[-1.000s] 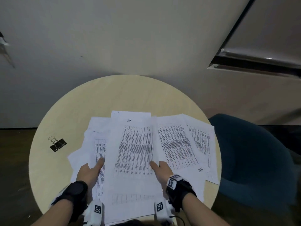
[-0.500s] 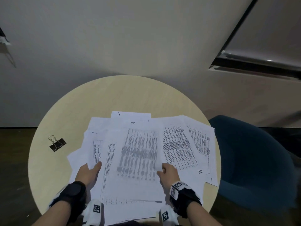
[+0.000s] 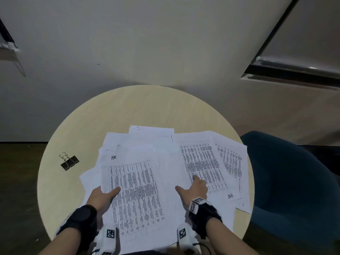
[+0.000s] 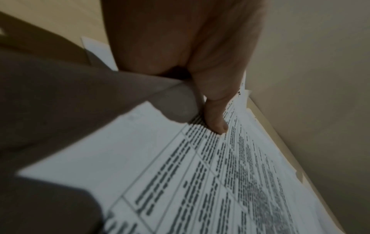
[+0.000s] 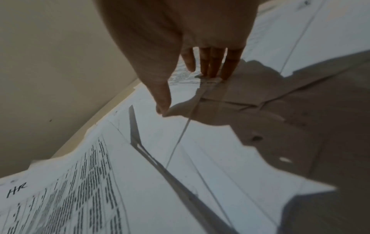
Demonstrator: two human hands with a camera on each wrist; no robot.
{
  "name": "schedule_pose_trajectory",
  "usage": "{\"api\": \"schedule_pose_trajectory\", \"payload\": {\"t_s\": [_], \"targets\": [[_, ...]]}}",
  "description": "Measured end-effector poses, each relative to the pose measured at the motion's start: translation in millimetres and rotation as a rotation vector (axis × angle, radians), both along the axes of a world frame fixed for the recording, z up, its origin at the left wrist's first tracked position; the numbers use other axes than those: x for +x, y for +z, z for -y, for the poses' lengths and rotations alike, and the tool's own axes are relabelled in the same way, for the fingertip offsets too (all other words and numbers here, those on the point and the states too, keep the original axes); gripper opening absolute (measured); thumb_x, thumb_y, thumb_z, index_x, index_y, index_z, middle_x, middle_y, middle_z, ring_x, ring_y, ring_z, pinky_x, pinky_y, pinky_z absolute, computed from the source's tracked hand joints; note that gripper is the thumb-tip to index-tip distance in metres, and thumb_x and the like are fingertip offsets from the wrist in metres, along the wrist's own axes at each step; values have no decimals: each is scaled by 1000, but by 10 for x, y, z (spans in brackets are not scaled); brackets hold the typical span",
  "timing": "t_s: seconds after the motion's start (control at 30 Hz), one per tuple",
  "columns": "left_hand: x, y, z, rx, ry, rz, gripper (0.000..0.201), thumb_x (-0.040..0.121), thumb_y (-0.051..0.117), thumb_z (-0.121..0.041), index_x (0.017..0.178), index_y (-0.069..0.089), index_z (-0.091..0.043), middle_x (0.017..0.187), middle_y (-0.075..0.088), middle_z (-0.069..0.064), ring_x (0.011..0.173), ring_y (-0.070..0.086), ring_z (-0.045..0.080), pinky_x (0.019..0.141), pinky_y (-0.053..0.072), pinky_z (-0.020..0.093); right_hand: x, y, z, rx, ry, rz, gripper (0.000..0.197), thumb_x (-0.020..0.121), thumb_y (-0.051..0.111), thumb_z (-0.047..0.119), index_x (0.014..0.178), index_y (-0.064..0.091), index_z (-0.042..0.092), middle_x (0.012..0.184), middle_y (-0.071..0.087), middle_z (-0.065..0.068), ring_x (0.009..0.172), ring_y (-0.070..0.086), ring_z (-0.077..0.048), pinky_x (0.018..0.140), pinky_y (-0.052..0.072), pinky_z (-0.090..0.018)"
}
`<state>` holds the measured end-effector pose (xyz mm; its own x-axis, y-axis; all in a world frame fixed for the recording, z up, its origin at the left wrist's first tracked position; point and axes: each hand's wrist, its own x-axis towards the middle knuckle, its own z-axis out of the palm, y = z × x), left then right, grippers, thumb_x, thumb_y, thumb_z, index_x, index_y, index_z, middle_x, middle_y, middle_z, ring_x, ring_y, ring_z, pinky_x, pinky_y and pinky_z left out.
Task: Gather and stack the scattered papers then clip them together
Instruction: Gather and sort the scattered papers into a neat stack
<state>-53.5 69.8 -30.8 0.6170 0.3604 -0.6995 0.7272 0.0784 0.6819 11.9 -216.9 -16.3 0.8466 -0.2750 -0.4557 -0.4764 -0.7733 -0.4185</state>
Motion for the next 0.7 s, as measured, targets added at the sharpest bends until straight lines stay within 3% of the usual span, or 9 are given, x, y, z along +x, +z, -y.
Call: {"api": "schedule_pose_trajectory", "payload": {"t_s": [0.1, 0.17, 0.2, 0.27, 0.33, 0.43, 0.57, 0.63, 0.7], "targets": [[4, 8, 5, 25, -28, 11, 56, 82, 71, -37, 127, 55, -8, 121, 66, 12, 105, 62, 36, 97, 47, 52, 6, -16, -120, 328, -47, -78, 94, 72, 76, 38, 147, 22, 20, 139, 43, -9, 123, 49, -28, 100, 46, -41], [-15, 23, 11, 27, -23, 18, 52, 84, 71, -35, 125, 56, -7, 118, 66, 12, 104, 61, 36, 97, 46, 50, 3, -9, -191, 402, -39, -107, 81, 78, 72, 30, 144, 29, 17, 131, 52, -7, 112, 57, -26, 93, 51, -36], [-24, 30, 11, 24, -23, 21, 51, 84, 70, -34, 125, 56, -7, 116, 66, 12, 103, 61, 36, 96, 47, 48, 4, 1, -203, 392, -12, -102, 66, 80, 70, 28, 138, 41, 14, 126, 57, -5, 108, 60, -26, 92, 52, -37], [-48, 72, 9, 38, -35, 46, 45, 86, 69, -30, 122, 58, -6, 112, 68, 13, 98, 62, 35, 91, 47, 42, 9, 50, -171, 342, 37, -33, 26, 83, 68, 27, 105, 63, 14, 100, 68, -1, 95, 63, -24, 85, 54, -36], [-78, 122, -12, 40, 0, 77, 34, 89, 66, -25, 115, 61, -4, 104, 68, 14, 87, 62, 31, 84, 44, 37, 19, 143, -102, 288, 30, 26, 13, 88, 64, 28, 85, 61, 15, 81, 61, 4, 85, 60, -22, 73, 51, -29], [-126, 154, -93, 25, 92, 97, 34, 90, 65, -27, 113, 58, -2, 101, 66, 15, 82, 58, 30, 83, 43, 38, 40, 273, 56, 220, -55, 73, 32, 98, 50, 33, 104, 61, 3, 102, 63, -12, 96, 60, -28, 85, 47, -30], [-140, 50, -190, -10, 194, 72, 65, 82, 71, -41, 133, 49, -8, 130, 59, 12, 114, 53, 43, 96, 38, 61, 5, 437, 330, 177, -129, 91, 40, 103, 38, 28, 128, 52, 0, 128, 56, -19, 116, 54, -32, 91, 41, -31], [-151, -105, -220, -12, 195, 80, 75, 80, 72, -43, 139, 42, -8, 136, 54, 11, 119, 51, 43, 97, 38, 61, 20, 470, 488, 150, -184, 196, 26, 100, 41, 18, 109, 64, 9, 110, 64, -18, 101, 59, -34, 84, 45, -34], [-189, 34, -127, 1, 161, 92, 69, 82, 72, -38, 135, 45, -2, 131, 58, 15, 112, 55, 42, 94, 42, 52, 33, 512, 609, 174, -292, 311, 31, 95, 42, 12, 67, 56, 13, 73, 60, -13, 74, 54, -32, 67, 41, -33]]}}
